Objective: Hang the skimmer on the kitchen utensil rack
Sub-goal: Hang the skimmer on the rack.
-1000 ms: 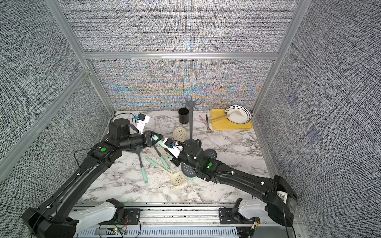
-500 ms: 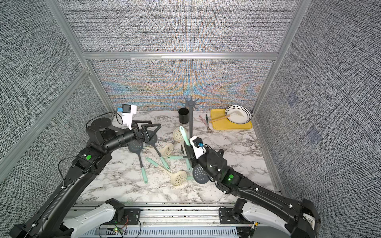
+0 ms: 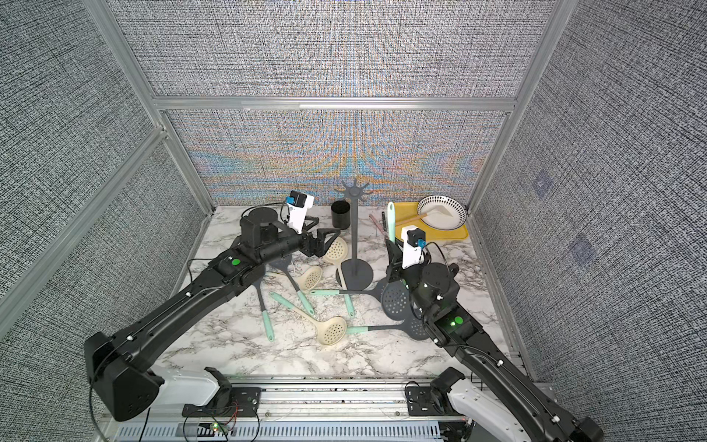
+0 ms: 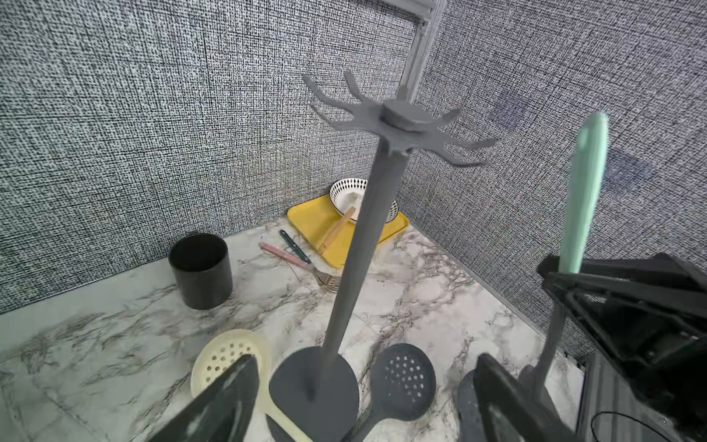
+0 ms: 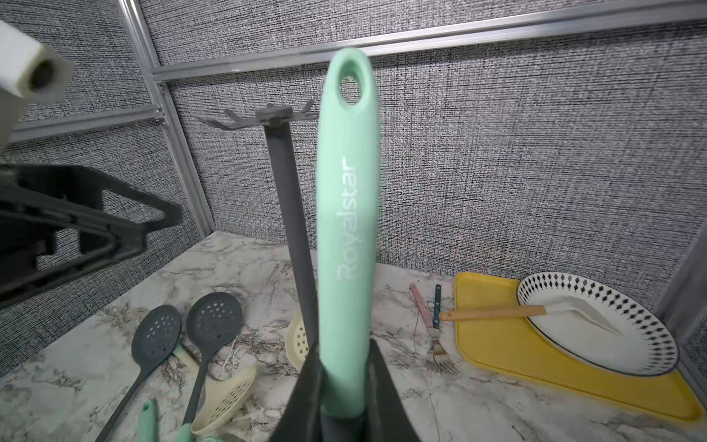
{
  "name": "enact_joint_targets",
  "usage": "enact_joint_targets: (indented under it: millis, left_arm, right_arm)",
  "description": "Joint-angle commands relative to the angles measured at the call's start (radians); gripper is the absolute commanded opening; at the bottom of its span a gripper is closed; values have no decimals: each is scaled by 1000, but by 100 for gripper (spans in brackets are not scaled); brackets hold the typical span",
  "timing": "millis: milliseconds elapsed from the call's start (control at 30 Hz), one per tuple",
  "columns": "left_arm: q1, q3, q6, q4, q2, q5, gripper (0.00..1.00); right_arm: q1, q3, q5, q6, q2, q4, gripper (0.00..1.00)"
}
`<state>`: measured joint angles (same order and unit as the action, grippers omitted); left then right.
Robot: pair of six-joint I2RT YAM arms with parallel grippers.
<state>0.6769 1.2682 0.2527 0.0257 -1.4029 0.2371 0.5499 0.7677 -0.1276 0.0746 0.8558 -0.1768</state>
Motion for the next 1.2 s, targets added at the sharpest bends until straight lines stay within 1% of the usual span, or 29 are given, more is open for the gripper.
enact_joint_targets:
  millis: [0, 100, 467, 633, 733, 1167]
  left_arm:
    - [3, 15, 28, -131, -56, 39, 84]
    - [3, 29, 45, -160, -104, 46, 83]
    - [7, 106, 54, -150, -204, 74, 83]
    - [12, 123, 56, -147, -226, 77, 82]
    - [16, 130, 55, -145, -234, 84, 82]
    - [26, 133, 43, -127, -232, 83, 81]
  right_arm:
    - [-18, 80, 171, -33, 58, 37, 0]
    - [-17, 123, 197, -60, 100, 74, 0]
    - [-17, 125, 153, -96, 108, 89, 0]
    - [-18, 128, 157, -98, 122, 93, 0]
    - [-17, 133, 133, -92, 131, 94, 0]
    - [-18, 156, 128, -87, 182, 96, 0]
